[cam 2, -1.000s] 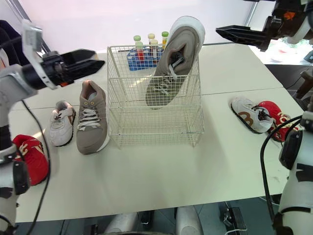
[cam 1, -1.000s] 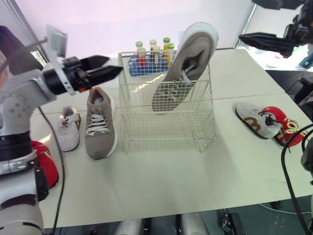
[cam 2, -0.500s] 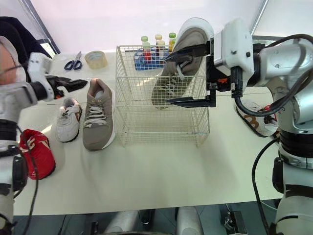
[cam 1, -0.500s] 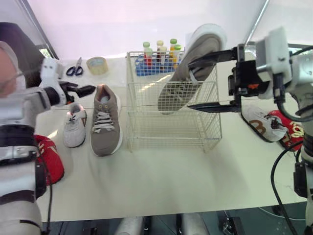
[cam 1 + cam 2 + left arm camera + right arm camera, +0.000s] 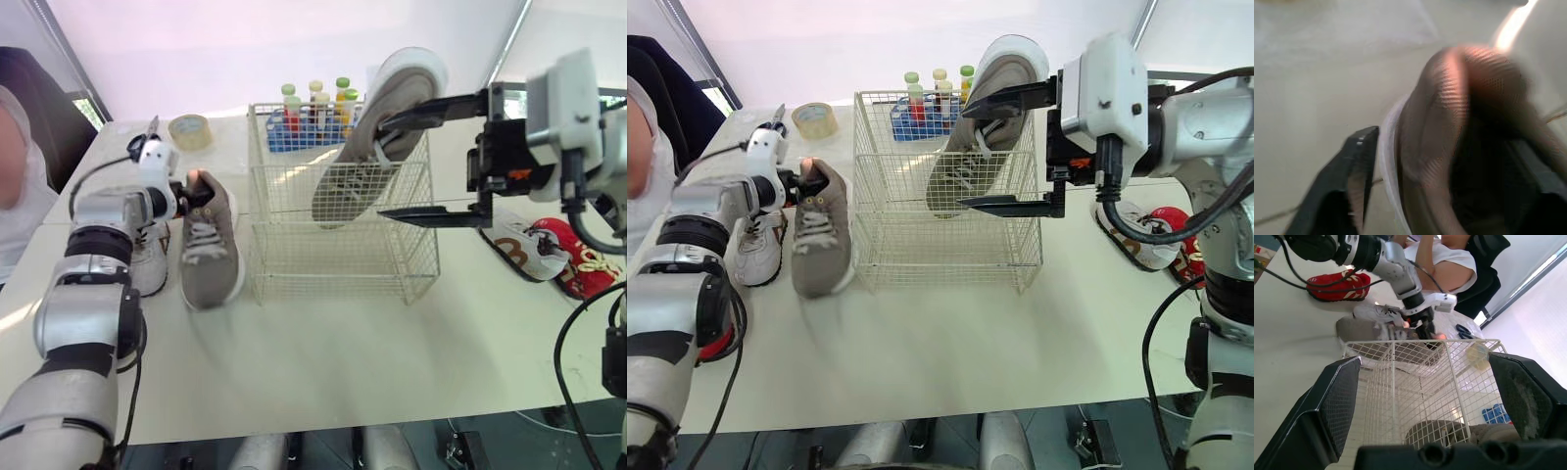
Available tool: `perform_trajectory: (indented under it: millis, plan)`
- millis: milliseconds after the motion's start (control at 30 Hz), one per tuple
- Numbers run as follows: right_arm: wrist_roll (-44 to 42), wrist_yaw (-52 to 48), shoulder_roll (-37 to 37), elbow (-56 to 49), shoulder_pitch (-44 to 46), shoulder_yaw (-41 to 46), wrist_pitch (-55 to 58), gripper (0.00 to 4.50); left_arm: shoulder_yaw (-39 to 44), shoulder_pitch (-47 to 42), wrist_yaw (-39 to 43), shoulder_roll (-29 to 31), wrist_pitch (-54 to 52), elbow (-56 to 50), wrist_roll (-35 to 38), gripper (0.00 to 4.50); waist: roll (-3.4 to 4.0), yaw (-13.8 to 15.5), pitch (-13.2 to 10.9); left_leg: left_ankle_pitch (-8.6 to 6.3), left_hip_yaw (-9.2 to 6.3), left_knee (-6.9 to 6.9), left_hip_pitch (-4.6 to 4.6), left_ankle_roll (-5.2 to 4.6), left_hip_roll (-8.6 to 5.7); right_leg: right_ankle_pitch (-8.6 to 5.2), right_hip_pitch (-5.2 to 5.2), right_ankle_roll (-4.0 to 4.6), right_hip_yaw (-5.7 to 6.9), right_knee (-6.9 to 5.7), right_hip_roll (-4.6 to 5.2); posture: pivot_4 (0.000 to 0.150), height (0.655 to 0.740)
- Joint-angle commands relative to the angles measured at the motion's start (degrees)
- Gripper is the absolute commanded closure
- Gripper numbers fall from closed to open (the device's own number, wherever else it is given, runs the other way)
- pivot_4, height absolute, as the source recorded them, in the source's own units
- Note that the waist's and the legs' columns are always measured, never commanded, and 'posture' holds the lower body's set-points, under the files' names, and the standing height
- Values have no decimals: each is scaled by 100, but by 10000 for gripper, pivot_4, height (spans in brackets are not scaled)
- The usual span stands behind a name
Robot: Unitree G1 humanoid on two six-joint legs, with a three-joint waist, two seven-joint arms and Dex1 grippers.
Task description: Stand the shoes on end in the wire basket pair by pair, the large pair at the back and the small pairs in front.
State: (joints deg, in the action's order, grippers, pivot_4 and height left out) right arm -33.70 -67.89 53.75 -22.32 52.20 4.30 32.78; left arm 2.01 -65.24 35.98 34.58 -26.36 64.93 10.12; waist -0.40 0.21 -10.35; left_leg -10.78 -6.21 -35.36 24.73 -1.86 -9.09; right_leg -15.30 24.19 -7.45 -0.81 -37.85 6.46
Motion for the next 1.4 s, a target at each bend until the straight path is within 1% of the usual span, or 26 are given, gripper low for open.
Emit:
perform_trajectory:
  millis: [33, 67, 100, 133, 167, 300, 333, 400, 467, 533, 600, 667, 767, 833, 933, 1000, 1033, 1167, 1233, 1267, 1333, 1400]
  plan:
    - [-99, 153, 124, -158, 37, 230, 37, 0, 238, -89, -92, 40, 34, 235, -47, 31510, 1, 2, 1, 0, 0, 0, 0, 0, 0, 0, -1, 0, 0, 0, 1, 1500, 7400]
    - [-121, 174, 132, -175, 30, 245, 54, 0, 275, -73, -83, 45, 14, 242, -45, 36505, 1, 4, 1, 0, 0, 1, 0, 0, 0, 0, 0, 0, 0, 0, 1, 1500, 7400]
    - [-140, 188, 139, -182, 28, 257, 67, 0, 293, -53, -70, 44, 9, 237, -64, 40029, 1, 5, 1, 0, 0, 1, 0, 0, 0, 0, 0, 0, 0, -1, 1, 1500, 7400]
    - [-151, 208, 137, -176, 37, 259, 77, 0, 324, -42, -107, 38, 10, 225, -74, 42992, 1, 5, 1, 0, 0, 1, 0, 0, 0, 0, 1, 0, 0, -2, 0, 1500, 7400]
    - [-158, 221, 138, -166, 47, 256, 83, 0, 377, -51, -121, 28, 22, 193, -50, 44882, 1, 12, 1, 0, 0, 0, 0, 0, 0, 0, 0, 0, 0, -2, 1, 1500, 7400]
    - [-144, 242, 155, -116, 60, 233, 62, 0, 878, -402, -225, 3, -12, -164, 315, 44882, -3, 44, -2, -1, 0, -7, 2, -3, -2, 0, 5, 0, 1, 0, 1, 1500, 7400]
    - [-144, 254, 153, -106, 66, 236, 65, 0, 1062, -557, -328, -9, 135, -363, 449, 44882, -5, 47, -3, -1, -1, -10, 10, -3, -2, 0, 7, -1, 3, -1, 1, 1500, 7400]
    - [-149, 274, 152, -86, 72, 238, 67, 0, 1446, -871, -640, -60, 464, -787, 706, 44882, -16, 48, -10, 0, -16, -54, 70, -2, -1, 3, 41, -5, 18, -18, -3, 1500, 7400]
    - [-139, 305, 151, -57, 76, 233, 55, 0, 1814, -1183, -999, -110, 526, -1233, 982, 44882, -54, 45, -32, 2, -26, -79, 119, 0, -1, 12, 73, -6, 27, -29, -5, 1500, 7400]
    - [-137, 336, 146, -34, 91, 237, 57, 0, 1918, -1365, -1099, -103, 523, -1681, 1078, 44882, -62, 32, -34, 25, -30, -102, 171, 27, 0, 30, 108, -14, 32, -24, -9, 1500, 7400]
    - [-158, 364, 143, -16, 103, 262, 73, 0, 1872, -1503, -1058, -21, 479, -2076, 1054, 44882, -62, 0, -33, 25, -12, -108, 174, 16, -2, 34, 107, -21, 27, -17, -2, 1500, 7400]
    - [-164, 386, 148, 10, 111, 274, 73, 0, 1920, -1768, -940, 119, 213, -2268, 1188, 44882, -61, -18, -33, 21, -4, -108, 169, 7, -3, 35, 102, -23, 26, -11, 0, 1500, 7400]
    - [-139, 415, 159, 54, 119, 275, 43, 0, 1961, -2081, -731, 229, 20, -2263, 1351, 44882, -61, -42, -33, 22, -6, -105, 165, 6, -2, 35, 103, -23, 27, -15, -3, 1500, 7400]
    - [-126, 437, 155, 76, 132, 275, 28, 0, 2000, -2331, -731, 193, 194, -2065, 1397, 44882, -61, -52, -33, 22, -9, -106, 161, 6, -1, 35, 101, -23, 29, -23, -5, 1500, 7400]
    - [-130, 491, 142, 67, 154, 276, 34, 0, 2039, -2701, -866, -79, 942, -1763, 1320, 44882, -61, -53, -33, 18, -16, -114, 161, -6, -1, 38, 94, -24, 35, -25, -7, 1500, 7400]
    - [-153, 550, 162, 4, 127, 309, 71, 0, 1856, -2785, -923, -555, 2075, -1822, 1097, 44882, -61, -12, -33, 17, -20, -122, 161, -8, -1, 41, 88, -27, 41, -23, -7, 1500, 7400]
    - [-160, 571, 171, -11, 117, 317, 79, 0, 1802, -2802, -931, -712, 2458, -1824, 1021, 44882, -62, 11, -33, 21, -20, -129, 161, -1, -1, 42, 84, -28, 41, -21, -6, 1500, 7400]
    - [-238, 681, 216, -137, 26, 394, 175, 0, 1689, -2800, -1377, -1504, 3777, -1805, 800, 44882, -61, 54, -33, 21, -16, -147, 162, 0, -2, 44, 73, -32, 41, -16, -4, 1500, 7400]
    - [-253, 726, 229, -167, 13, 405, 206, 0, 1477, -2762, -1485, -1651, 4234, -1709, 503, 44882, -62, 47, -33, 18, -16, -154, 165, -3, -2, 46, 72, -35, 41, -14, -4, 1500, 7400]
    - [-272, 762, 243, -219, -17, 434, 242, 0, 1275, -2688, -1712, -1854, 4774, -1677, 184, 44882, -62, 30, -33, 16, -14, -156, 165, -7, -2, 46, 72, -35, 40, -15, -4, 1500, 7400]
    - [-303, 830, 270, -304, -69, 478, 303, 0, 966, -2568, -2011, -2177, 5476, -1615, -242, 44882, -60, 46, -32, 12, -11, -155, 163, -13, -2, 46, 72, -35, 36, -15, -4, 1500, 7400]
    - [-324, 880, 288, -363, -103, 503, 349, 0, 786, -2505, -2243, -2277, 5882, -1490, -549, 44882, -60, 55, -32, 12, -12, -156, 164, -13, -2, 46, 71, -35, 37, -16, -4, 1500, 7400]
